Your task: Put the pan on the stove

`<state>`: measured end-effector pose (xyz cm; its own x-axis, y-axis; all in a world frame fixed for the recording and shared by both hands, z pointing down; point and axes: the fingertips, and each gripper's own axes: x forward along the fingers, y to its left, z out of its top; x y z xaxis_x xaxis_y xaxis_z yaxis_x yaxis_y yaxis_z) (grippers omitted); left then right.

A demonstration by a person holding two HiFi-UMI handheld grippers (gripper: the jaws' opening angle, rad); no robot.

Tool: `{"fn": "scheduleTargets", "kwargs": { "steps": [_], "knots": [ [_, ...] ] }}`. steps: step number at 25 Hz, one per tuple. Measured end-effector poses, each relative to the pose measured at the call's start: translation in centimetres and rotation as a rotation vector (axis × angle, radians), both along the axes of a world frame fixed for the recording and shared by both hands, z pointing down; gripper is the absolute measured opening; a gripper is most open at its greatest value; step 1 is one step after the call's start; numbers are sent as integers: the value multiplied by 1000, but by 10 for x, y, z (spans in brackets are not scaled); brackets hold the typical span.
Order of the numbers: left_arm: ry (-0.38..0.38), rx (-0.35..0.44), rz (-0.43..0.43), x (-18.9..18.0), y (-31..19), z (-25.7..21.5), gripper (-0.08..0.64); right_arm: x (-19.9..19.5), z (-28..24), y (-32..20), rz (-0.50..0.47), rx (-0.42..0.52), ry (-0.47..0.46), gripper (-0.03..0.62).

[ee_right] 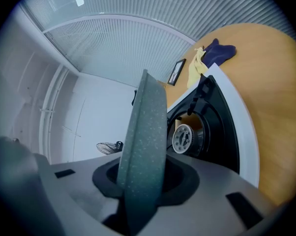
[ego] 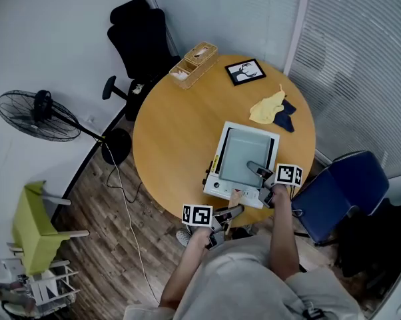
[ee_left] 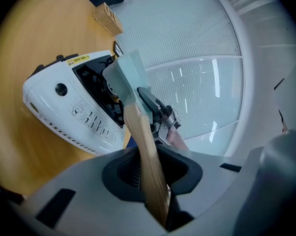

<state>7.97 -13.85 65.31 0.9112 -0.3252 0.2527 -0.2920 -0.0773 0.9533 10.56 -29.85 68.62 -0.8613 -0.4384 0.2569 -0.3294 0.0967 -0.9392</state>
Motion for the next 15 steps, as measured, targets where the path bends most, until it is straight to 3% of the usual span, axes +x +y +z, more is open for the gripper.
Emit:
{"fn": "scheduleTargets", "kwargs": {
  "steps": [4, 10, 15],
  "knots": [
    [9, 13, 32, -2, -4, -4, 92, -2, -5, -5, -2, 33, 36, 138],
    [21, 20, 53, 3, -8, -4, 98, 15, 1, -9, 46, 63, 186, 186],
    [-17, 6, 86, 5, -10, 9, 103, 33, 17, -9, 63, 84, 400, 164]
  ]
}}
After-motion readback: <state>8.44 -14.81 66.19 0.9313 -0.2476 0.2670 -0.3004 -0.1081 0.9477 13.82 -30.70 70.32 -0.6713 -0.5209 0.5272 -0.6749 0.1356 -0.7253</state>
